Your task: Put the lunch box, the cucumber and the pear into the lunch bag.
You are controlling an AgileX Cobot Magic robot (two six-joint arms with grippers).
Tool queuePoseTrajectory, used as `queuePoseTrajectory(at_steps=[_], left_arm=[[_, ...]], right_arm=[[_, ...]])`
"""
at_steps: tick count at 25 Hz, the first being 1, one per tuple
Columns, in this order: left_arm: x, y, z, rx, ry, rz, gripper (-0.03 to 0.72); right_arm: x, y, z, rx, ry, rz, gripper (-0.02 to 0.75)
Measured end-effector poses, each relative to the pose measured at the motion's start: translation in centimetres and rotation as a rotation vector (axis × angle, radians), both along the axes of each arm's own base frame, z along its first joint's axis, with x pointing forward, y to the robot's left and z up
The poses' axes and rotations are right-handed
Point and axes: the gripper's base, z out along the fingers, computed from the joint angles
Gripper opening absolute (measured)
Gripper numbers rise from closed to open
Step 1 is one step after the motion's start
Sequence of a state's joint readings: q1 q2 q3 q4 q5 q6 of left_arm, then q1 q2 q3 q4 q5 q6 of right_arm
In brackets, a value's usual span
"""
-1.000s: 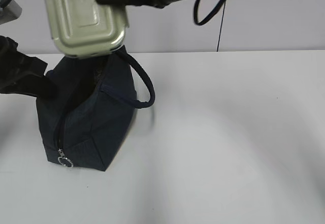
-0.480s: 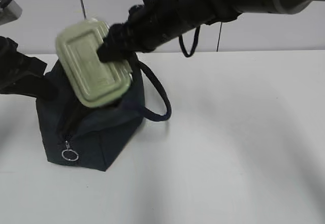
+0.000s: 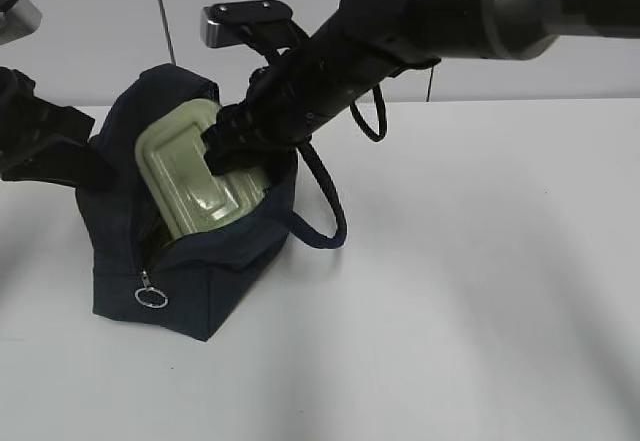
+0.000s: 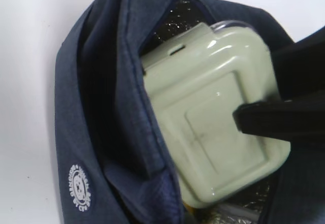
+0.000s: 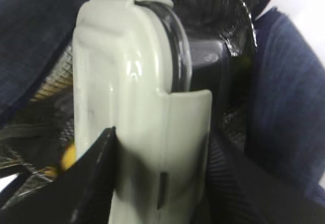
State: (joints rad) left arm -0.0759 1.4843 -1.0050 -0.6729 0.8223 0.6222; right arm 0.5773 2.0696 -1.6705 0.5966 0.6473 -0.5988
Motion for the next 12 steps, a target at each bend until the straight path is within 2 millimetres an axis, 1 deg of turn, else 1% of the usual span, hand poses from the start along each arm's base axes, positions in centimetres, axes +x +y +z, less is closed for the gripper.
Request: queuePoseTrajectory(at_steps=[1,6,9,10,12], left_arm=[[0.0,-0.01,0.0,-0.001,0.0,0.0,-0.015],[0.0,-0.02,0.01,-0.004,0.001,0.001,-0.015],[0.0,-0.05,0.03,-0.009,0.001,0.003,-0.015],[0.0,-0.06,0.04,-0.009,0.001,0.003,-0.015],[0.01,-0.06,0.04,-0.011,0.002,0.004,-0.015]], right_arm=[[0.09,0.06,-0.39,-0.003,0.015,-0.011,0.365],[0.27,-0.12,-0.45,-0.023,0.038,-0.064,0.365],[0.18,-0.2,-0.51,-0.036,0.052,-0.065,0.365],[0.17,-0.2,-0.5,-0.037,0.054,-0.064,0.374],[0.21,-0.09,-0.34,-0.04,0.058,-0.05,0.423]])
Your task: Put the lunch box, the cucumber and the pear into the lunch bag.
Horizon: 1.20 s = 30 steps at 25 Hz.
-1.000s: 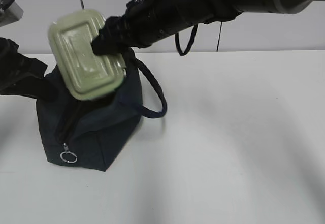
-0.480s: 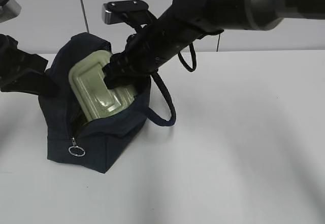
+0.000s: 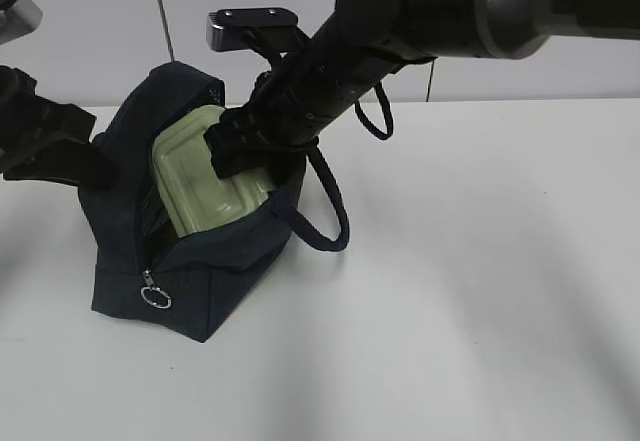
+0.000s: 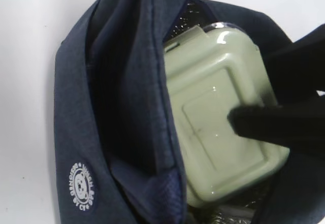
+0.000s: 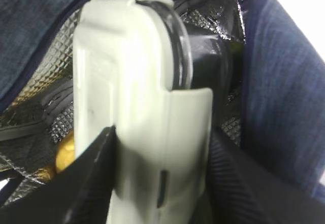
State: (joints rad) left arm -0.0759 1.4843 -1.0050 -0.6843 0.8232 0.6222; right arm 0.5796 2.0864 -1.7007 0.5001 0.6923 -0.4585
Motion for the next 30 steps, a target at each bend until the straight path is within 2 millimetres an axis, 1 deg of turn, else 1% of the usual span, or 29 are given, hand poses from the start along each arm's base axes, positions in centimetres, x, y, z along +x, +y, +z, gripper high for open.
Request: queuePoseTrajectory(at_steps=[1,3,4,5,6,8,11,13,17,20,23,25,27,28,29,30], left_arm=[[0.0,0.0,0.0,0.0,0.0,0.0,-0.015],[0.0,0.0,0.0,-0.001,0.002,-0.001,-0.015],[0.0,0.0,0.0,-0.001,0.002,-0.001,-0.015],[0.0,0.0,0.0,-0.001,0.002,-0.001,-0.015],[0.0,0.0,0.0,-0.002,0.004,-0.002,-0.015],[-0.1,0.0,0.0,-0.002,0.005,-0.003,-0.015],[-0.1,0.0,0.0,-0.002,0.009,-0.007,-0.015],[-0.1,0.0,0.0,-0.002,0.01,-0.007,-0.015],[-0.1,0.0,0.0,-0.002,0.01,-0.007,-0.015],[-0.1,0.0,0.0,-0.001,0.01,-0.008,-0.015],[-0.1,0.0,0.0,0.001,0.009,-0.008,-0.015],[-0.1,0.0,0.0,0.001,0.008,-0.007,-0.015],[-0.1,0.0,0.0,0.001,0.008,-0.007,-0.015],[-0.1,0.0,0.0,0.001,0.008,-0.007,-0.015],[-0.1,0.0,0.0,0.001,0.009,-0.008,-0.015],[-0.1,0.0,0.0,0.0,0.01,-0.008,-0.015]], right_arm=[[0.1,0.1,0.2,-0.01,-0.007,0.015,0.457],[0.2,0.2,0.0,-0.048,0.007,0.06,0.555],[0.3,0.4,0.5,-0.049,0.005,0.072,0.587],[0.4,0.6,0.9,-0.052,0.005,0.086,0.6],[0.4,0.9,1.8,-0.046,0.0,0.102,0.605],[0.7,1.3,4.3,-0.014,-0.039,0.112,0.596],[0.9,1.2,7.5,-0.01,-0.065,0.087,0.57],[0.8,0.9,8.4,-0.033,-0.043,0.049,0.563],[0.5,-0.2,7.8,-0.142,0.047,-0.03,0.56],[0.4,-0.5,7.0,-0.177,0.092,-0.063,0.556],[0.3,-0.4,6.3,-0.171,0.134,-0.089,0.555],[0.5,0.0,5.3,-0.158,0.17,-0.091,0.555],[0.9,0.7,3.8,-0.133,0.21,-0.085,0.54],[1.0,1.0,3.1,-0.126,0.223,-0.074,0.504],[1.1,1.1,2.5,-0.129,0.228,-0.062,0.428],[1.2,1.1,2.2,-0.135,0.23,-0.054,0.329]])
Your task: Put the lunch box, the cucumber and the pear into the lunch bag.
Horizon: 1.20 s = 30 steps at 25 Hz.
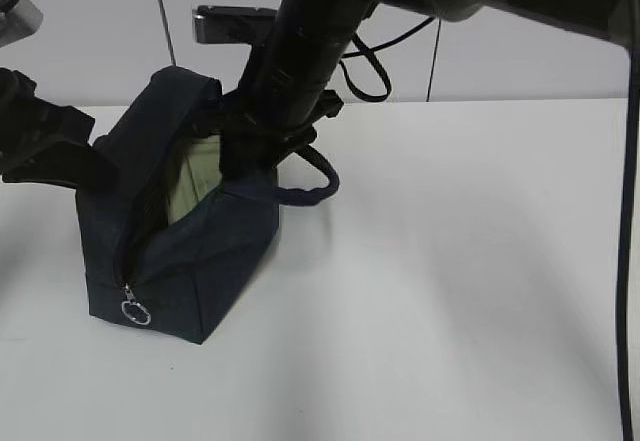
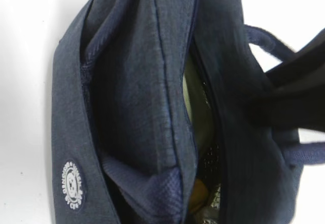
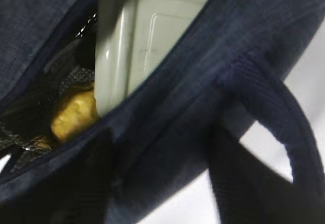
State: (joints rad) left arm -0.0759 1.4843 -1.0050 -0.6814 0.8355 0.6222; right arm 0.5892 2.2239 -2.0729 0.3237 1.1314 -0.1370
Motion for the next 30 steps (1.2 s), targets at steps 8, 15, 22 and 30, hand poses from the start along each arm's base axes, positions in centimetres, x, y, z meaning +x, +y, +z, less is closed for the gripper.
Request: queuePoseTrajectory(at_steps=[8,15,22,30], left_arm=[[0.4,-0.6,-0.2,-0.004,0.029,-0.016,-0.015],[1.4,-4.9,-0.1,-0.008,0.049,-0.126,-0.015],[2.1,-8.6,-0.3,-0.017,0.047,-0.185,-0.01],[2.0,-8.7,-0.2,-0.023,0.041,-0.207,0.356]], right_arm=[[-1.2,-1.3,0.3,-0.017,-0.047,-0.033,0.018],[-6.9,-8.0,0.9,0.045,-0.17,-0.185,0.017],[-9.9,-11.9,2.5,0.069,-0.218,-0.214,0.027],[-9.6,-10.7,2.9,0.166,-0.255,-0.124,0.589]])
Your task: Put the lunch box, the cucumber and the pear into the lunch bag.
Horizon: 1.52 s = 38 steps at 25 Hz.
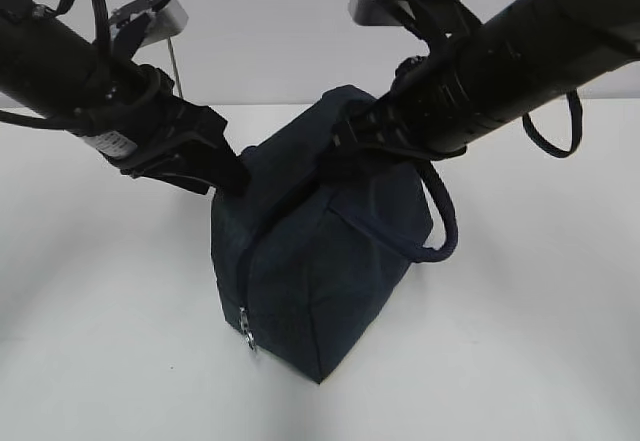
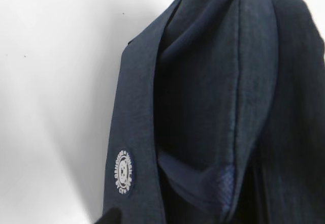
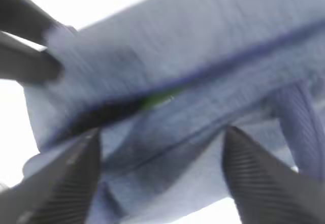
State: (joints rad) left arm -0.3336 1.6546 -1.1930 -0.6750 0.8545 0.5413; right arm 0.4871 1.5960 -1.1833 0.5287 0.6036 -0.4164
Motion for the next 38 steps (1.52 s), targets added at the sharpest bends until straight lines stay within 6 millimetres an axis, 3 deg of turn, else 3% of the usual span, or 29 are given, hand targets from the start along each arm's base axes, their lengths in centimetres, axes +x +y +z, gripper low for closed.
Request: queuePoseTrajectory(at_steps=[2,7,11,14,18,21,27,33,38], left_arm=[[-0.1,-0.1,0.2,-0.008,-0.016,-0.017,0.409],[-0.7,0.3,2.4,-0.027,-0.135,-0.032,0.438],[-2.2,0.8,3.1,-0.04,-0.207,-0.046,0.442],[-3.9,1.4,3.2,-0.057,-0.274,-0.049,0.442],[-6.6,2.4,2.7,-0.093,-0.348,-0.007,0.438],[-8.2,3.1,2.1,-0.09,-0.378,-0.005,0.435],[-9.0,3.4,1.8,-0.086,-0.382,-0.002,0.435],[-9.0,3.4,1.9,-0.088,-0.389,0.001,0.435],[-9.1,3.4,1.9,-0.089,-0.39,0.002,0.435]], right_arm=[[0.2,0.2,0.6,0.026,-0.025,0.005,0.623],[-0.7,-0.2,3.0,0.058,-0.115,0.021,0.592],[-2.4,-1.2,4.9,0.098,-0.191,0.007,0.585],[-4.7,-1.6,4.8,0.124,-0.219,0.033,0.585],[-8.8,-0.9,2.6,0.183,-0.239,0.071,0.585],[-12.0,0.5,-0.2,0.179,-0.277,0.114,0.584],[-16.6,2.7,-4.8,0.087,-0.357,0.16,0.584],[-15.9,4.8,-9.9,-0.028,-0.327,0.11,0.582],[-15.0,6.3,-13.4,-0.012,-0.309,0.054,0.536]])
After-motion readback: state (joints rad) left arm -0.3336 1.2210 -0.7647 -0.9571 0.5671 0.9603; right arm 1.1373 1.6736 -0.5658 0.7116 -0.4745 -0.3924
